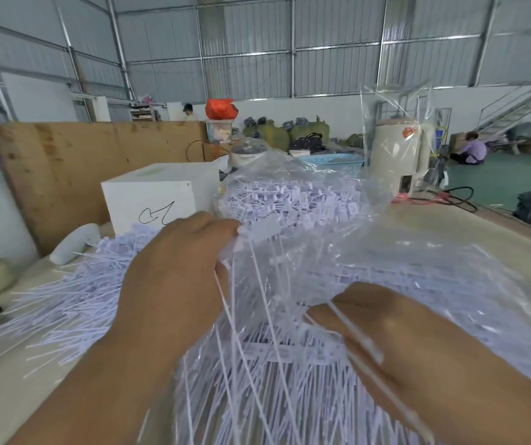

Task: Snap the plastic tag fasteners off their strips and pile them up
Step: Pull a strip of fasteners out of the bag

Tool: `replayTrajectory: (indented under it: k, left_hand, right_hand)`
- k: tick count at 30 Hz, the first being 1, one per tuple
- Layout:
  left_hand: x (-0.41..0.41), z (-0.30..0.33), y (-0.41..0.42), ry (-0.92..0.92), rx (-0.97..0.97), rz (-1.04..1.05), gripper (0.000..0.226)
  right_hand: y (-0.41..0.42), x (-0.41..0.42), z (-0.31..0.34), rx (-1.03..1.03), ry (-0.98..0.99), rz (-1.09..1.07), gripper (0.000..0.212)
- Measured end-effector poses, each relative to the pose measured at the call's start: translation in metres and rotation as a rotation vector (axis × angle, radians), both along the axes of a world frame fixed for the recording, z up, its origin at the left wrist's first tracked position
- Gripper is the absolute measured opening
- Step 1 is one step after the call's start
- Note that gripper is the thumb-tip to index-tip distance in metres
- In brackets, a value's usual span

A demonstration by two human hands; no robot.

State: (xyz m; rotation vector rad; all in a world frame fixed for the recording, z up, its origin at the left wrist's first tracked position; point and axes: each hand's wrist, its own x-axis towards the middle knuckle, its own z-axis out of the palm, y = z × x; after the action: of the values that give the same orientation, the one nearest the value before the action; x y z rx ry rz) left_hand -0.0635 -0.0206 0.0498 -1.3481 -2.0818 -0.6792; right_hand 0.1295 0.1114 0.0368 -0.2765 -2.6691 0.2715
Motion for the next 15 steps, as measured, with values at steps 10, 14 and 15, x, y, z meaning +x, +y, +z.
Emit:
replayTrajectory:
  k: [10, 14, 15]
  left_hand:
    - [0.007, 0.006, -0.001, 0.294, 0.06, -0.059, 0.06]
    - [0.022, 0.005, 0.004, 0.29, -0.028, -0.125, 0.071]
    - [0.026, 0.005, 0.005, 0.291, -0.032, -0.126, 0.07]
  right_hand:
    - [-0.002, 0.007, 0.012, -0.391, 0.168, 0.216, 0.02]
    - [-0.008, -0.001, 0.005, -0.46, 0.293, 0.211, 0.024]
    - [-0.01, -0.003, 0.004, -0.44, 0.319, 0.181, 0.031]
